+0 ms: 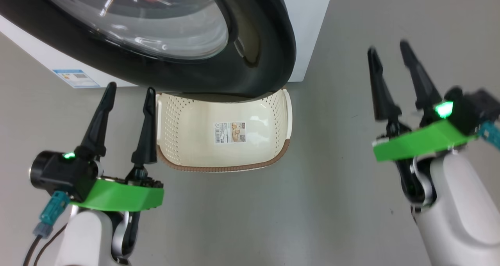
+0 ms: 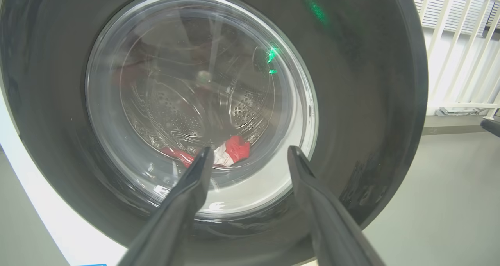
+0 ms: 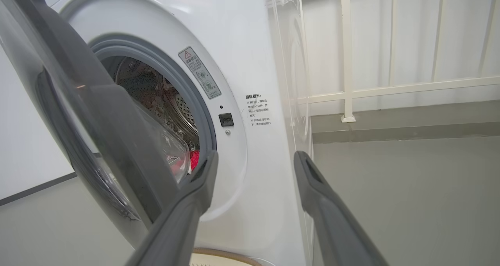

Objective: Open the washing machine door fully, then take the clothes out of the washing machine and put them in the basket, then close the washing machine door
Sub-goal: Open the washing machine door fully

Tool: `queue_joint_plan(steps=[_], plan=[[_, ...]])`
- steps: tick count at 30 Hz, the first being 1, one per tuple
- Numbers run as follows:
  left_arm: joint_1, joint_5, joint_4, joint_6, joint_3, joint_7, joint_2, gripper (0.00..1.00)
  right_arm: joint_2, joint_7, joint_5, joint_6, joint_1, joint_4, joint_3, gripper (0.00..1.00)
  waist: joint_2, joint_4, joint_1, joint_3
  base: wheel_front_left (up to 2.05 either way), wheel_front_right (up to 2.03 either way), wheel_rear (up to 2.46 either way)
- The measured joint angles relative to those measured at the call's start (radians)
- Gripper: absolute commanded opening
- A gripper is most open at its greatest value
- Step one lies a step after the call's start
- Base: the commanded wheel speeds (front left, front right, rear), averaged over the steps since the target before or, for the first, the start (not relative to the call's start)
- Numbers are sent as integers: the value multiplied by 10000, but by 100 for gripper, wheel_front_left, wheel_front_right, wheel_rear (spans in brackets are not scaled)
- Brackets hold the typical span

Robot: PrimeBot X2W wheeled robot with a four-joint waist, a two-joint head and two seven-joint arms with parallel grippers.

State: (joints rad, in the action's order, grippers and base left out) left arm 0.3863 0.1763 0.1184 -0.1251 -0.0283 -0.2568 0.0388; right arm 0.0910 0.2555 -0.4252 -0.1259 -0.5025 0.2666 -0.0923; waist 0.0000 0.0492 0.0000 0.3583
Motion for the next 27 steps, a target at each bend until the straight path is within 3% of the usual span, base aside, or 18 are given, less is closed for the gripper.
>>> queue_joint_plan(steps=[11,27], plan=[[-224,0,-48,0,-12,0,-10,100,-313,0,1103,0,1318,-1344,600,100,0,-35,0,-60,0,0,0],[-224,-10,-100,0,-10,0,-13,100,-336,0,1394,0,1623,-1478,512,100,0,-27,0,26,0,0,0]])
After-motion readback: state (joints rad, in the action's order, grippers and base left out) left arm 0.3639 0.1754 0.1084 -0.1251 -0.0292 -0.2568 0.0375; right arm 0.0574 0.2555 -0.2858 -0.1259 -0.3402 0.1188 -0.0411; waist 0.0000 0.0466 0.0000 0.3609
